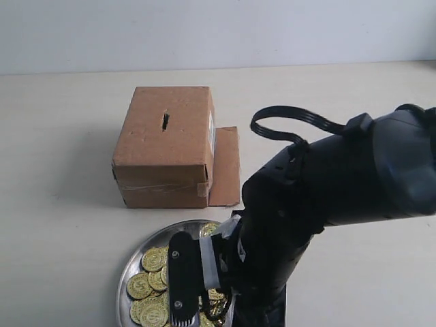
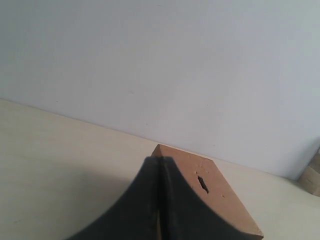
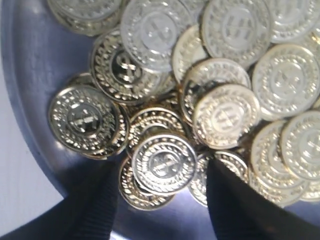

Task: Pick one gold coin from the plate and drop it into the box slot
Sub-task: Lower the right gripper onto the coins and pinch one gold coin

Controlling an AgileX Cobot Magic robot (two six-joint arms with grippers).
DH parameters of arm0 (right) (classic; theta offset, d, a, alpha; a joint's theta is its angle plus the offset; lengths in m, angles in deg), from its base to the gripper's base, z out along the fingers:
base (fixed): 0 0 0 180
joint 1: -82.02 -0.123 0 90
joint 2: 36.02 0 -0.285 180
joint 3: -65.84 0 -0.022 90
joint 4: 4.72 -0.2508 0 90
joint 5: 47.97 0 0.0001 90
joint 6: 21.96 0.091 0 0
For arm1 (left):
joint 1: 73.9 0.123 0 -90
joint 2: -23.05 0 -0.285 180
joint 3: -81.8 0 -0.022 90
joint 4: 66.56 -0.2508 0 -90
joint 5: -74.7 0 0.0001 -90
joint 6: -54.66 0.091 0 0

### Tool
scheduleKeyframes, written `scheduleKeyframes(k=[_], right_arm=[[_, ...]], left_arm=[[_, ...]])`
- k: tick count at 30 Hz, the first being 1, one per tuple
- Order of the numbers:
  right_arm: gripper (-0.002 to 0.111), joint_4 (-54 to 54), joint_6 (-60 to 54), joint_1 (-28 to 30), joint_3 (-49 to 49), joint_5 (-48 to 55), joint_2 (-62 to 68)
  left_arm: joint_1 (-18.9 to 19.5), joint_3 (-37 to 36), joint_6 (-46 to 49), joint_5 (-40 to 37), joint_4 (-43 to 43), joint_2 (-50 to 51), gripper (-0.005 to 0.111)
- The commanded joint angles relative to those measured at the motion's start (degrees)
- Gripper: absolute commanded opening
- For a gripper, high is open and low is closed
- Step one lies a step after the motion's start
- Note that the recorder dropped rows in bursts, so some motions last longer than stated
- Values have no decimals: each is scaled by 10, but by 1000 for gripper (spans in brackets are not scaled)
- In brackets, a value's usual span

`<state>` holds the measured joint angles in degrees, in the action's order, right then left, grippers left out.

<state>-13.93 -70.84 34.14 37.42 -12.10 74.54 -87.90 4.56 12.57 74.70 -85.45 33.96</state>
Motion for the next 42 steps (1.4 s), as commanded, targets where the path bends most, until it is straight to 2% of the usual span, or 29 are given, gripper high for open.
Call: scheduleKeyframes(k=[1,6,13,42], right_arm=[[50,41,33,-29,3,-11,-1],[50,108,101,-31,3,-11,-1],[48,106,101,-31,3,-34,-1],[47,89,101,-34,3,-21,23]], left_arm=[[-4,0,0,7,-3,2,0],[-4,0,-1,7,-3,2,0],[-4,0,-1,7,-3,2,0],[-4,0,-1,9,-4,2,0]])
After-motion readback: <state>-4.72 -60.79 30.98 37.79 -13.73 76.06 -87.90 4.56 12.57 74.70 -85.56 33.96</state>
